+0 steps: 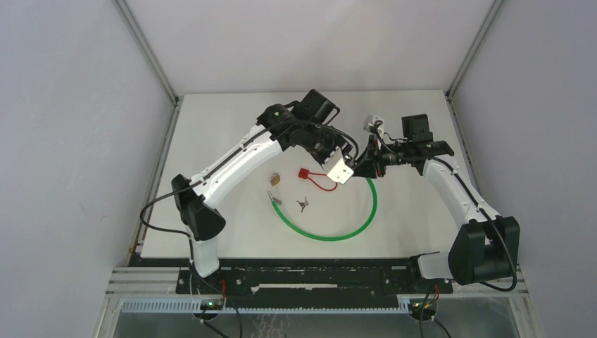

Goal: Lock with the key
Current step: Lock the lock at the center of the board.

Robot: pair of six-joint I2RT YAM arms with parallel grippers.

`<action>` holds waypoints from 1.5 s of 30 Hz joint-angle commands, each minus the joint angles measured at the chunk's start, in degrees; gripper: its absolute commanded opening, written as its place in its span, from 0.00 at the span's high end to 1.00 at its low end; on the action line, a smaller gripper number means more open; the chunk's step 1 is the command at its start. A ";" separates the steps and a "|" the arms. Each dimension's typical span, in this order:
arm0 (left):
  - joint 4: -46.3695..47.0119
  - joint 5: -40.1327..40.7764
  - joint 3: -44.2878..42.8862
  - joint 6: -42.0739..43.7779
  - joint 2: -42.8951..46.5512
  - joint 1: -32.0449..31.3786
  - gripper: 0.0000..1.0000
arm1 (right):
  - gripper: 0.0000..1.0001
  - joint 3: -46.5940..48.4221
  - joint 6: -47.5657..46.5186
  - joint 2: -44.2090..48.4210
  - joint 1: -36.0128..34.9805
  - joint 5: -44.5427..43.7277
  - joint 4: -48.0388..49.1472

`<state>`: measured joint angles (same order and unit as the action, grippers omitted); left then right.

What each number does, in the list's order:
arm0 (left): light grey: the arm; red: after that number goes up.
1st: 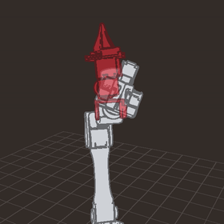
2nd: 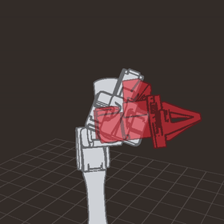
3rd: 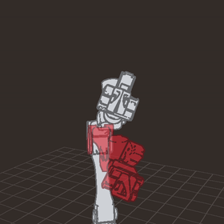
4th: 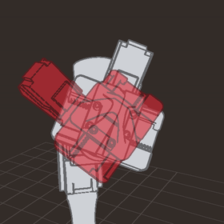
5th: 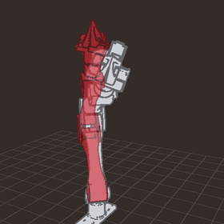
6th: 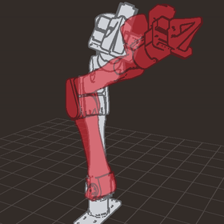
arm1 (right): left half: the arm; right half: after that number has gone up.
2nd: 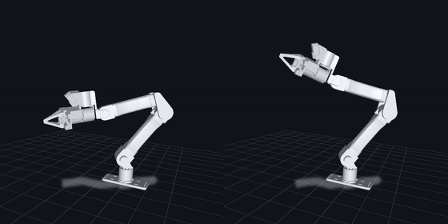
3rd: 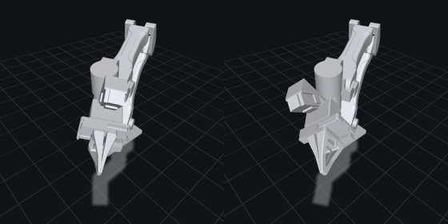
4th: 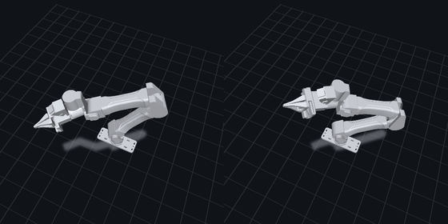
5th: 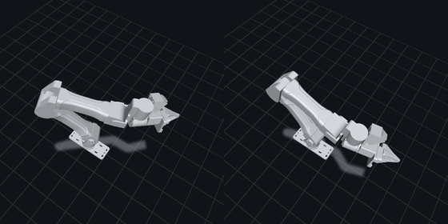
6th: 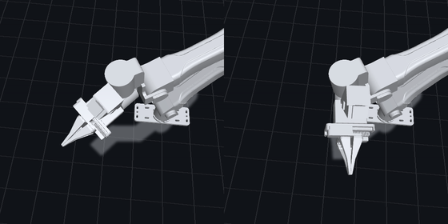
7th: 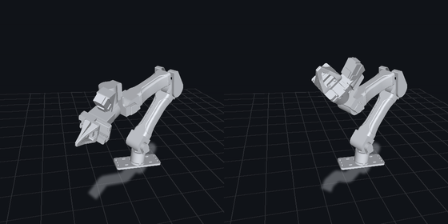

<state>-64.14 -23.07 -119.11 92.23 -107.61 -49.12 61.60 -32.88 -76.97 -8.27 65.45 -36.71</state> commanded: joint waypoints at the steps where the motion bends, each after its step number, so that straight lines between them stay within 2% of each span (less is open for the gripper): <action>1: -0.37 0.25 1.84 -2.93 3.77 -0.97 0.54 | 1.00 2.09 0.27 -0.11 -0.08 1.31 0.85; 4: 0.54 1.66 2.29 -3.76 3.75 -1.68 0.64 | 1.00 2.03 0.28 -0.20 -0.08 1.20 0.77; 18: 6.13 7.02 4.59 -5.02 4.03 -3.14 0.99 | 1.00 2.03 1.60 -1.21 0.12 2.30 0.69; 27: 13.35 11.74 8.34 -4.74 5.43 -4.68 1.00 | 1.00 2.04 4.49 -2.44 0.80 4.03 1.22; 35: 22.68 18.57 16.59 -1.90 7.89 -6.57 1.00 | 1.00 2.03 5.09 -2.81 1.77 5.20 0.07; 45: 39.61 27.91 28.02 -5.00 11.43 -8.02 0.92 | 1.00 2.03 5.87 -3.91 2.08 4.72 -0.12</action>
<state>-35.92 -1.04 -94.61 87.46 -99.59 -56.62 61.60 -30.02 -81.25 -5.96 65.01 -36.47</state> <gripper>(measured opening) 0.104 0.283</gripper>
